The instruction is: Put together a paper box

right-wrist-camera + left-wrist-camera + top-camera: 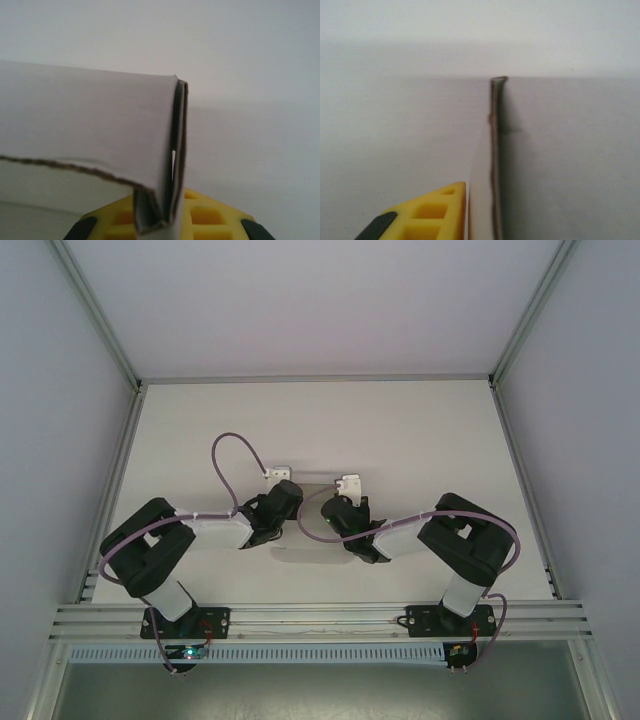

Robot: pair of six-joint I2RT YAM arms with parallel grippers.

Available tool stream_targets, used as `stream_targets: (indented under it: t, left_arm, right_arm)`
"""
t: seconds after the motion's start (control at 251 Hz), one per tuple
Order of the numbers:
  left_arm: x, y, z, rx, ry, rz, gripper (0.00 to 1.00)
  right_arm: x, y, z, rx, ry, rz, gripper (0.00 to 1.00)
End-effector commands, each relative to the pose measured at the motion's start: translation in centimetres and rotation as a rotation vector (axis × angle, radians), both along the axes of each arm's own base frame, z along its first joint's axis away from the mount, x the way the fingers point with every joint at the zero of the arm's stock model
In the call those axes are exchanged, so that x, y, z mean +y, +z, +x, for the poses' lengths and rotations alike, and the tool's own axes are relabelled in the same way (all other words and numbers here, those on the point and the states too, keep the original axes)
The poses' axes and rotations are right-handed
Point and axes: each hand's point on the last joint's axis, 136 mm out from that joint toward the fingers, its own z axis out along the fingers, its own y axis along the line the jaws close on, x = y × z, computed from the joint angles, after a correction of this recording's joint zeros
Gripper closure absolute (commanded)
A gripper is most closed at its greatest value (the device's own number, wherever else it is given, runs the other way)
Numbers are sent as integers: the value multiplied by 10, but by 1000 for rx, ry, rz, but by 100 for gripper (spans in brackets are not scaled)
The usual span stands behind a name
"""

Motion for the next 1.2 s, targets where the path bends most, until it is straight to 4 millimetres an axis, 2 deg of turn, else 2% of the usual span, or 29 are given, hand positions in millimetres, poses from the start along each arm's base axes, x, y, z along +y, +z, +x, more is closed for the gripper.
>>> stream_targets:
  t: [0.0, 0.044, 0.168, 0.259, 0.291, 0.335, 0.387, 0.431, 0.587, 0.762, 0.826, 0.898, 0.966, 1.014, 1.066, 1.109, 1.193]
  left_arm:
    - [23, 24, 21, -138, 153, 88, 89]
    - [32, 27, 21, -144, 182, 135, 94]
    - [56, 50, 18, -180, 274, 216, 100]
    - [90, 65, 6, -201, 436, 284, 100]
    - [101, 68, 1, -205, 490, 307, 95]
    - [115, 71, -7, -205, 549, 337, 95]
    - [129, 75, -16, -204, 610, 369, 95]
    - [140, 78, -24, -198, 655, 390, 100]
    - [158, 91, -40, -184, 737, 409, 100]
    - [147, 95, -33, -166, 677, 413, 100]
    - [136, 92, -26, -154, 611, 398, 100]
    - [114, 80, -18, -117, 477, 346, 100]
    - [83, 70, -12, -88, 312, 250, 98]
    - [63, 68, -11, -77, 214, 172, 95]
    - [47, 69, -12, -71, 140, 103, 97]
    - [39, 72, -13, -70, 110, 66, 100]
    - [37, 77, -14, -63, 104, 51, 100]
  right_arm:
    - [-13, -24, -19, 96, 59, -88, 100]
    - [-16, -16, -19, 84, 50, -82, 100]
    - [-29, 18, -11, 48, -18, -87, 100]
    - [-34, 39, -10, 31, -48, -66, 100]
    - [-37, 44, -10, 26, -63, -63, 100]
    - [-43, 51, -10, 21, -92, -70, 100]
    - [-51, 56, -12, 15, -124, -83, 100]
    - [-56, 60, -13, 13, -144, -87, 100]
    - [-60, 61, -18, 27, -147, -64, 100]
    - [-60, 59, -17, 34, -153, -69, 100]
    - [-58, 56, -17, 40, -147, -72, 100]
    - [-52, 54, -16, 49, -119, -61, 100]
    - [-40, 53, -16, 62, -71, -37, 100]
    - [-33, 52, -16, 74, -42, -14, 100]
    - [-22, 51, -17, 89, 8, 3, 100]
    - [-13, 50, -20, 108, 42, 22, 87]
    - [2, 49, -25, 128, 86, 40, 78]
